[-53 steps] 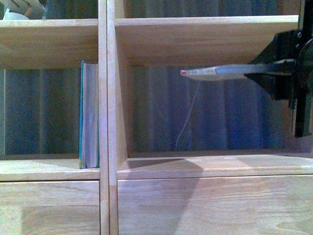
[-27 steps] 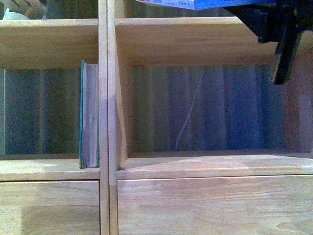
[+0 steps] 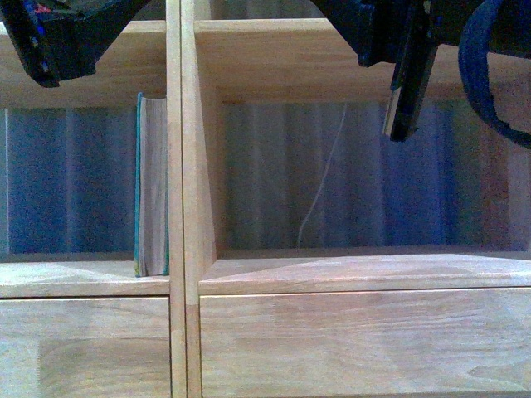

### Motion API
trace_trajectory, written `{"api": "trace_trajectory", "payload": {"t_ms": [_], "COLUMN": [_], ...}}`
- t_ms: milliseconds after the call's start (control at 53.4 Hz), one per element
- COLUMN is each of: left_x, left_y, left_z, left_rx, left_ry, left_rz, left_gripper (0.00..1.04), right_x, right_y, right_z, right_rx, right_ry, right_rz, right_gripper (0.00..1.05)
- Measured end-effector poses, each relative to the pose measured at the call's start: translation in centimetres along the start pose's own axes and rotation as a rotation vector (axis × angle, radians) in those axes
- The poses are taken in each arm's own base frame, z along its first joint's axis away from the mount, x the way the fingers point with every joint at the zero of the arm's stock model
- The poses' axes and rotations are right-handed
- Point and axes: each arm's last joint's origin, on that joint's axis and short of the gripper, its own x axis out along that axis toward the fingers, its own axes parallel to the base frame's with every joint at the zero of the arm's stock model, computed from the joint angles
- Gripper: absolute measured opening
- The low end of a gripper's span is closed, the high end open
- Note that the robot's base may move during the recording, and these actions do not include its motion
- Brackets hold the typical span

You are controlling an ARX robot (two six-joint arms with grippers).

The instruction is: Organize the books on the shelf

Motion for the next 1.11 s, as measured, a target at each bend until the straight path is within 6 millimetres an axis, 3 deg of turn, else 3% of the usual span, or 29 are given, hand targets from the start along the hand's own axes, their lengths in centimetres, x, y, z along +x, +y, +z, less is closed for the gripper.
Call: {"api": "trace_trajectory", "payload": {"t_ms": [75, 187, 262, 487, 618, 693, 881, 1012, 1105], "left_x": [0.1, 0.3, 0.4, 0.5, 0.4, 0.3, -0.3, -1.2, -2.3], "left_y": [0.0, 0.3, 0.3, 0.0, -0.8, -1.4, -1.8, -2.6, -4.2], "left_z": [-0.2, -0.5, -0.7, -0.8, -0.9, -0.8, -0.8, -0.3, 0.4], "left_rx": [0.012, 0.031, 0.068, 0.097, 0.116, 0.123, 0.132, 0.158, 0.226], "left_ry": [0.0, -0.008, -0.031, -0.029, -0.029, -0.045, -0.077, -0.119, -0.154], "left_rz": [0.004, 0.045, 0.066, 0.055, 0.028, 0.01, 0.016, 0.021, 0.025], "left_gripper": [0.97, 0.8, 0.62, 0.36, 0.13, 0.07, 0.07, 0.07, 0.07], "right_x": [0.0, -0.1, -0.1, -0.7, -1.1, -1.1, -1.2, -1.6, -2.4], "right_y": [0.2, 0.6, 0.9, 1.5, 2.0, 2.1, 2.0, 1.1, -0.3], "right_z": [-0.3, -1.2, -2.1, -2.9, -3.8, -4.2, -4.2, -3.6, -2.6], "right_rx": [-0.001, -0.002, -0.003, -0.012, -0.013, -0.024, -0.035, -0.045, -0.063], "right_ry": [0.01, 0.048, 0.091, 0.101, 0.103, 0.134, 0.145, 0.116, 0.076], "right_rz": [0.018, 0.046, 0.084, 0.141, 0.157, 0.169, 0.157, 0.105, 0.023], "right_gripper": [0.07, 0.07, 0.07, 0.07, 0.08, 0.24, 0.45, 0.62, 0.78]}}
